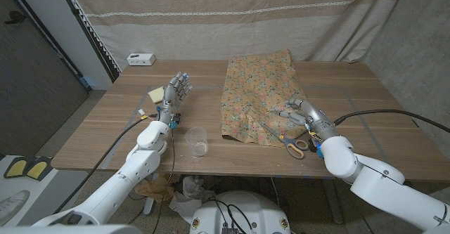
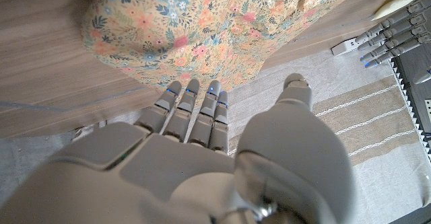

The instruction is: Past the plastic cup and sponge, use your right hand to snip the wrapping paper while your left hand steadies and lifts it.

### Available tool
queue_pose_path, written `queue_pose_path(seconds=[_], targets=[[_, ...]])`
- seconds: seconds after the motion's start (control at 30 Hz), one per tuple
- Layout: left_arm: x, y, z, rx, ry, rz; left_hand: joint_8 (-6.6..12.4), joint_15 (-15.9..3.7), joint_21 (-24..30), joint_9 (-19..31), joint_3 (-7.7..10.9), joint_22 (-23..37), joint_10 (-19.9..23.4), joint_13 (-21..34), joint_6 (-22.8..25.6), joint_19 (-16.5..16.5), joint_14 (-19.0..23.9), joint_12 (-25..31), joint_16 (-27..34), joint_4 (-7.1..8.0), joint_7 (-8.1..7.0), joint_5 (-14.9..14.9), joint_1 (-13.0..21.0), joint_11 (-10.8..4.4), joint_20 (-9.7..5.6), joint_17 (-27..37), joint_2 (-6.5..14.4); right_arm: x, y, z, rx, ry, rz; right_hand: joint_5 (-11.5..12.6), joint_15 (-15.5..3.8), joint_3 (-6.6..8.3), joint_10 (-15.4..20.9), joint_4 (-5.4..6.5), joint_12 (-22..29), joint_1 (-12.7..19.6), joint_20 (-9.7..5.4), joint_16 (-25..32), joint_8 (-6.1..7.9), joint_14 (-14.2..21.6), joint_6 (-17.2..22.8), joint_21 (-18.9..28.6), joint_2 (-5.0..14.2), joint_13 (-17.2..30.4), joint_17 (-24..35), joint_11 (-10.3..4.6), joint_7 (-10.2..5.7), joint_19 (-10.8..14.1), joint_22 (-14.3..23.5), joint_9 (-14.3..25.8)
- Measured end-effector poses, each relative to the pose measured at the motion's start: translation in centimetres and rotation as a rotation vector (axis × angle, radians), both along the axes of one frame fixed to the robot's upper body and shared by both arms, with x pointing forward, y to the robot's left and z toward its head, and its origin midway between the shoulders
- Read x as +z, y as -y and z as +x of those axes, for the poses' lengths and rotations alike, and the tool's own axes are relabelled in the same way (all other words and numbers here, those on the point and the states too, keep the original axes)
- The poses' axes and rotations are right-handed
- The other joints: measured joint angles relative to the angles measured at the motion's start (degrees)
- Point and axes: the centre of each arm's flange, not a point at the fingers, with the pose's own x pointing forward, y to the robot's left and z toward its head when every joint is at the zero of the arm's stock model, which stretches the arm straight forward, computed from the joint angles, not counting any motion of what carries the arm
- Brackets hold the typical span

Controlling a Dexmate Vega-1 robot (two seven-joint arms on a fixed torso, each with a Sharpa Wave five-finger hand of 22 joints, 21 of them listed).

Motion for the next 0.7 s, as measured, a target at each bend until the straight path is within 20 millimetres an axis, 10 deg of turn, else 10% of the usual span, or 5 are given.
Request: queue_pose_path(seconds=[0.7], targets=[[-0.12,-0.32,-0.65,0.007,-0.001,0.003,0.00,0.00,-0.62,0.00,0.00,0.00,-0.12,0.00,0.00,0.52,0.00,0.00,0.00,0.01,0.00,0.00,0.00,-0.11,-0.10,0.00,0.00,-0.85,0.87,-0.46,0.006,-0.032,-0.034,0.00,0.18,-0.16,-1.78,0.16,-0.91,0.00,0.21,-1.27,-0.91,-2.58,-2.01,0.00,0.00,-0.01,-0.01,-0.11,-0.16,0.22,0.01,0.00]])
